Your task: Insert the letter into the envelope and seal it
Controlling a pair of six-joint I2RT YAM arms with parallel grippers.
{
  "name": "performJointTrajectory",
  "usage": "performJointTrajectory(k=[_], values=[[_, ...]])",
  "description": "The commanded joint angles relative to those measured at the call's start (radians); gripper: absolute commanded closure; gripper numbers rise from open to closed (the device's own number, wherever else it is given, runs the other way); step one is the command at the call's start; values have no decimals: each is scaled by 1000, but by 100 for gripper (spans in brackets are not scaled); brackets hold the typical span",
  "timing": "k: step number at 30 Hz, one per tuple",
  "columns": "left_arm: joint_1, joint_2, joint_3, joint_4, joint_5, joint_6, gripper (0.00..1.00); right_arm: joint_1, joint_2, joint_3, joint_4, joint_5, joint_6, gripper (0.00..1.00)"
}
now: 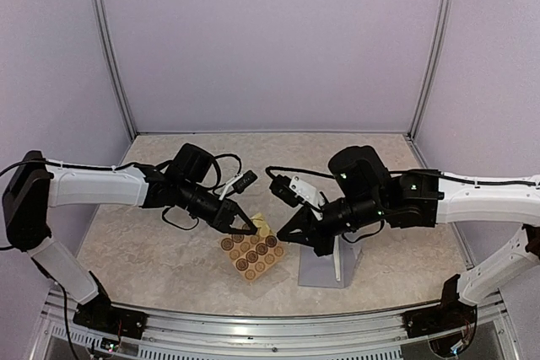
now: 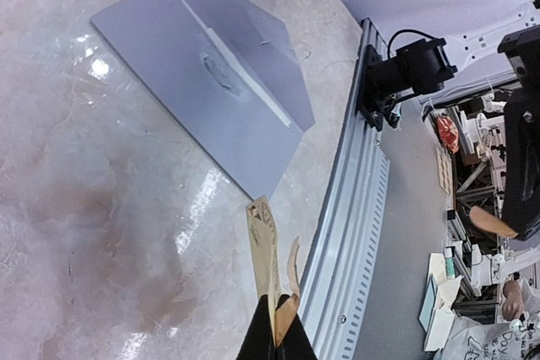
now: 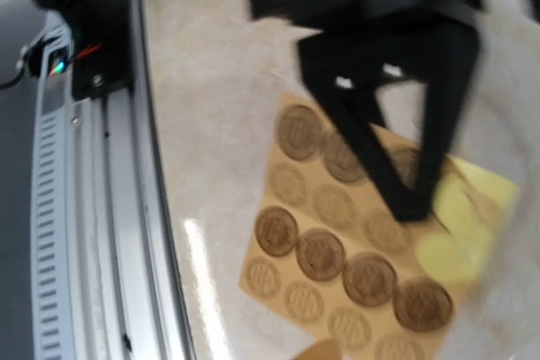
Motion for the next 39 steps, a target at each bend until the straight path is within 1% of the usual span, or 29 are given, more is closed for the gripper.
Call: performJointTrajectory(k=[1,4,8,10,11,12,14,16,19,21,23,25,29,31,33,34,37,39], values=[[6,44,18,-58,-90,14,98,-71,-78,-98,140,-97,166,100],[6,48,-3,-36,-120,-14,91,-112,-130,-168,198,-121,235,100],[6,43,-45,-1,-176,-68,83,-164,-191,-244,239,-132,296,93],[6,34,-75,14,-215,-93,80,-188,-213,-277,255,-134,318,90],[7,30,-89,17,-248,-104,77,-201,-226,-292,263,-137,326,89],[7,24,-110,21,-281,-117,71,-211,-235,-306,270,-141,334,88],[7,0,-134,20,-355,-135,55,-234,-257,-332,282,-146,349,84],[7,-29,-151,7,-435,-142,43,-254,-282,-355,288,-138,363,80],[6,-78,-164,-11,-530,-158,30,-284,-323,-382,286,-131,376,76],[2,-131,-161,-31,-623,-174,24,-294,-351,-401,280,-119,381,75],[-28,-183,-146,-45,-721,-178,22,-301,-381,-415,261,-79,391,73],[-86,-214,-115,-35,-785,-189,20,-309,-409,-430,229,-19,404,72],[-202,-183,-75,97,-791,-257,21,-344,-469,-479,217,47,427,72],[-252,-118,-50,208,-774,-286,23,-369,-498,-509,225,60,433,71],[-295,-36,0,272,-757,-310,26,-398,-515,-531,226,66,438,71],[-314,31,32,291,-743,-317,27,-410,-524,-541,229,64,441,71],[-366,170,137,319,-742,-326,28,-431,-562,-578,279,1,454,73],[-383,198,146,386,-719,-336,28,-432,-605,-605,317,-51,462,73]])
